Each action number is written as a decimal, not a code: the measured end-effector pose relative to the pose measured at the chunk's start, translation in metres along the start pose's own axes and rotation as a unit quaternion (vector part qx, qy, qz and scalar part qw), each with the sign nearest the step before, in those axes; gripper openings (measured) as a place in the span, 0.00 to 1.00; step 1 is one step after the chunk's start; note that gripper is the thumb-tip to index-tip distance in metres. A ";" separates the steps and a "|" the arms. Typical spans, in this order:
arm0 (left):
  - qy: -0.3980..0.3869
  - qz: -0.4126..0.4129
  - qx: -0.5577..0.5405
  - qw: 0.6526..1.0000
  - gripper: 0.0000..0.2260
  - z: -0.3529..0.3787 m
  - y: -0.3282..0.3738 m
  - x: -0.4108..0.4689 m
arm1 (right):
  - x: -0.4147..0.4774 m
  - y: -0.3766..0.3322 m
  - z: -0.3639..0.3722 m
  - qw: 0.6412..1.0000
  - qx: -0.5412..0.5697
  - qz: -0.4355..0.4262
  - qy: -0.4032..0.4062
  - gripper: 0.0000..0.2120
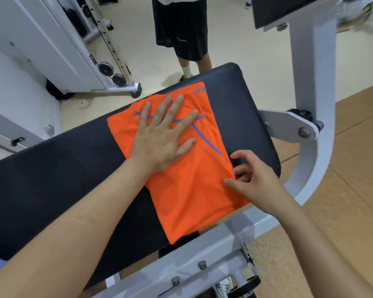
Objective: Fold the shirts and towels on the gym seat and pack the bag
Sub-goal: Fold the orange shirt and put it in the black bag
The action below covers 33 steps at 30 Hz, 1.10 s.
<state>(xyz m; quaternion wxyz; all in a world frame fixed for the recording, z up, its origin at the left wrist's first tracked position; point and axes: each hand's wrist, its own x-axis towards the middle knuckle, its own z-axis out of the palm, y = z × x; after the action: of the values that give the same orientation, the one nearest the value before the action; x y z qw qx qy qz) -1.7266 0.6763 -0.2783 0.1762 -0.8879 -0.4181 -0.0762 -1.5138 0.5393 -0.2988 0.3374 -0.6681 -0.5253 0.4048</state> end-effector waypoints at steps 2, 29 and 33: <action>-0.004 0.002 -0.002 1.000 0.27 -0.001 0.000 0.000 | -0.007 0.010 0.002 1.000 -0.004 0.012 0.010 0.14; -0.090 0.143 -0.096 0.981 0.24 -0.013 0.077 -0.164 | -0.024 0.012 0.015 0.931 -0.261 -0.154 0.205 0.27; -0.082 0.150 -0.144 0.975 0.18 -0.011 0.074 -0.167 | -0.001 -0.024 0.030 0.900 -0.264 -0.264 0.223 0.25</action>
<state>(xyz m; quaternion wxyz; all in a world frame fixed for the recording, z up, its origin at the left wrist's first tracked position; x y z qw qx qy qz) -1.7759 0.5090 -0.3336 0.0214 -0.9597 -0.2781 -0.0349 -1.5508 0.5447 -0.2912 0.3511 -0.6422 -0.6813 -0.0123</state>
